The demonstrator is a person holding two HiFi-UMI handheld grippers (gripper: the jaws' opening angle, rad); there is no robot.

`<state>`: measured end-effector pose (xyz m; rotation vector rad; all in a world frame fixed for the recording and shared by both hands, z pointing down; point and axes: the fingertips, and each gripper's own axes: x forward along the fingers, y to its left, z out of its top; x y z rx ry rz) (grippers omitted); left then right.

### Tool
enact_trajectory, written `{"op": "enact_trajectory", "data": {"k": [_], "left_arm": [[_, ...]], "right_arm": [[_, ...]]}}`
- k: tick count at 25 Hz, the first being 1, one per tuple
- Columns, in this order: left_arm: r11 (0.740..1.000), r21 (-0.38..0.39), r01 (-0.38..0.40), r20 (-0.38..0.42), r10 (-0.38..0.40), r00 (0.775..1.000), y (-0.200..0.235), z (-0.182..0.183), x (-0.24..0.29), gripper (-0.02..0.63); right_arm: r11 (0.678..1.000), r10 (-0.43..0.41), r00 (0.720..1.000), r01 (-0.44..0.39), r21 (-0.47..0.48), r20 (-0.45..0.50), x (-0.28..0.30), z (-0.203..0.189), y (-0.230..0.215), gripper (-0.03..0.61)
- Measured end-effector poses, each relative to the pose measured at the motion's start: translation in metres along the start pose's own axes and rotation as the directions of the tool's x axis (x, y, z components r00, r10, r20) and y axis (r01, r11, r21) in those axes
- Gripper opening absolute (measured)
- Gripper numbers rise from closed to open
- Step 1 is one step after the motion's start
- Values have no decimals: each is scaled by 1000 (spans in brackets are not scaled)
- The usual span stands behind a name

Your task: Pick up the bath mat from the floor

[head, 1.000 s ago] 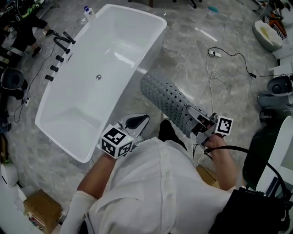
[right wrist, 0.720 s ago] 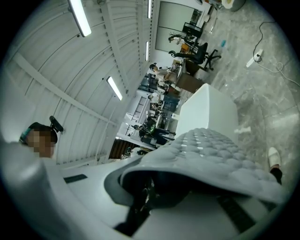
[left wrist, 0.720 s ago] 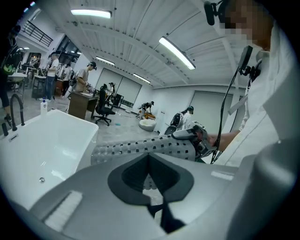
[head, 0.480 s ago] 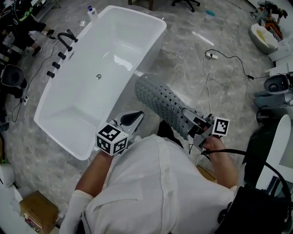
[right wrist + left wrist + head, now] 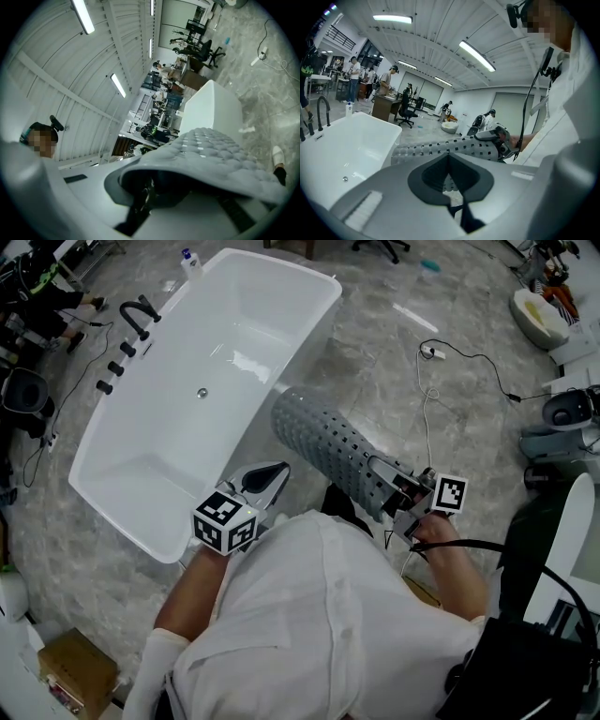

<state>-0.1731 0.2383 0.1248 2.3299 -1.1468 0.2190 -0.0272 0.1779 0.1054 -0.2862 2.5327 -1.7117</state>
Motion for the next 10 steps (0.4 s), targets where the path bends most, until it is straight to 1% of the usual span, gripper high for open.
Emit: {"op": "enact_trajectory", "data": {"k": [10], "left_arm": [[1000,-3,-3,11,3,1000,3,3,9,6]], "right_arm": [[1000,10,1000,-11,-6,-8,0,6,-2,12]]}}
